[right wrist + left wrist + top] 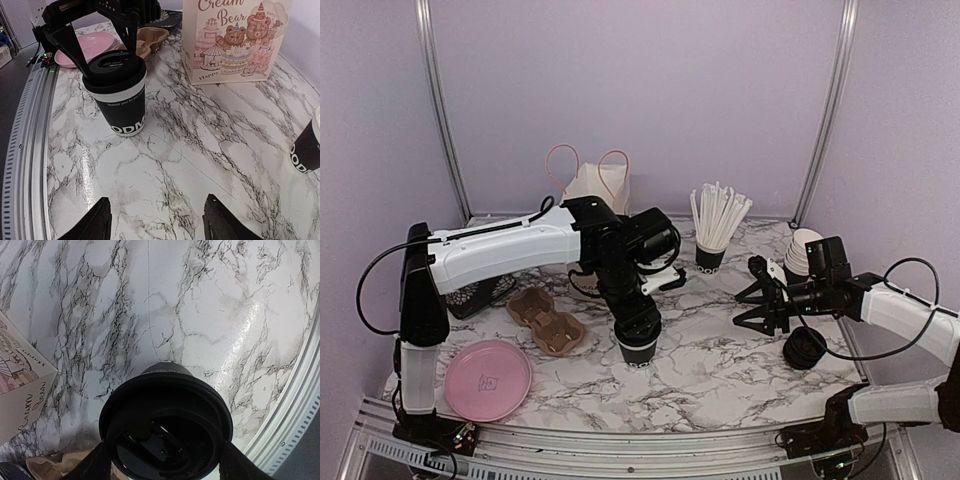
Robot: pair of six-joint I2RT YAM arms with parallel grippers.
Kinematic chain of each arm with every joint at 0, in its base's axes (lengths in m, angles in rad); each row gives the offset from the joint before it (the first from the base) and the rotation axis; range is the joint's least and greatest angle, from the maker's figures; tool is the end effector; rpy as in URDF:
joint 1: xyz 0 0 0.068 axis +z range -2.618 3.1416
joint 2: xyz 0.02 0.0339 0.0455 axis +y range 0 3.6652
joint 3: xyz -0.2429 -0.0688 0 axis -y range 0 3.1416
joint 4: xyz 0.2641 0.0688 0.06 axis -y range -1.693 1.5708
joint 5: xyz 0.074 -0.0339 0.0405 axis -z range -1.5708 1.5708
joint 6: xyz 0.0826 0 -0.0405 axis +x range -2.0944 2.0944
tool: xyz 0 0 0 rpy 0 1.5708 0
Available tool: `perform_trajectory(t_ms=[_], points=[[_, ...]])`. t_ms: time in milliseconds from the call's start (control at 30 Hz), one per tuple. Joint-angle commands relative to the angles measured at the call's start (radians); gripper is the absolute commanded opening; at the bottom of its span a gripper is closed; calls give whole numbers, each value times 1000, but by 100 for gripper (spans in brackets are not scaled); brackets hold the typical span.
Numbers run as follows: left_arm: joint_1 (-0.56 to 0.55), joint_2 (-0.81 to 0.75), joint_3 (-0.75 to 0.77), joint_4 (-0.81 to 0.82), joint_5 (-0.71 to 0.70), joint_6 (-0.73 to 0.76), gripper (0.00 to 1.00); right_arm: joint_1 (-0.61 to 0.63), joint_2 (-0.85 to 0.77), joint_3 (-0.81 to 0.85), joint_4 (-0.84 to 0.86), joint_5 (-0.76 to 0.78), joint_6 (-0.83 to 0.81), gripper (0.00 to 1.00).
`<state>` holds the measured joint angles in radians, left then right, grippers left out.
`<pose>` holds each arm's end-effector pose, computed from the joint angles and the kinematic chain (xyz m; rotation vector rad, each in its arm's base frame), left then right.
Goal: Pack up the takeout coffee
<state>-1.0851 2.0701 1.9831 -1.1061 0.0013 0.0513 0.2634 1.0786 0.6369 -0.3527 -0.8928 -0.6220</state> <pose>0.2158 -0.4089 0.2180 1.5080 2.3613 -0.2662 0.2321 0.1292 0.1792 -1.2740 1.7256 0.8378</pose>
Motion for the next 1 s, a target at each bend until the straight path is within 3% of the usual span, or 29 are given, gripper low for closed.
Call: perform_trajectory(t_ms=[0,533,967], points=[[-4,-17,10,-53,-31,-6,66,-7,6,39,-7,-17,-7,61],[-6,-43,36,-60,-42,-18,66,-7,3,39,-9,-17,-8,61],[-6,35,81,-58,-6,-2,66,-6,1,38,-14,-15,-12,61]])
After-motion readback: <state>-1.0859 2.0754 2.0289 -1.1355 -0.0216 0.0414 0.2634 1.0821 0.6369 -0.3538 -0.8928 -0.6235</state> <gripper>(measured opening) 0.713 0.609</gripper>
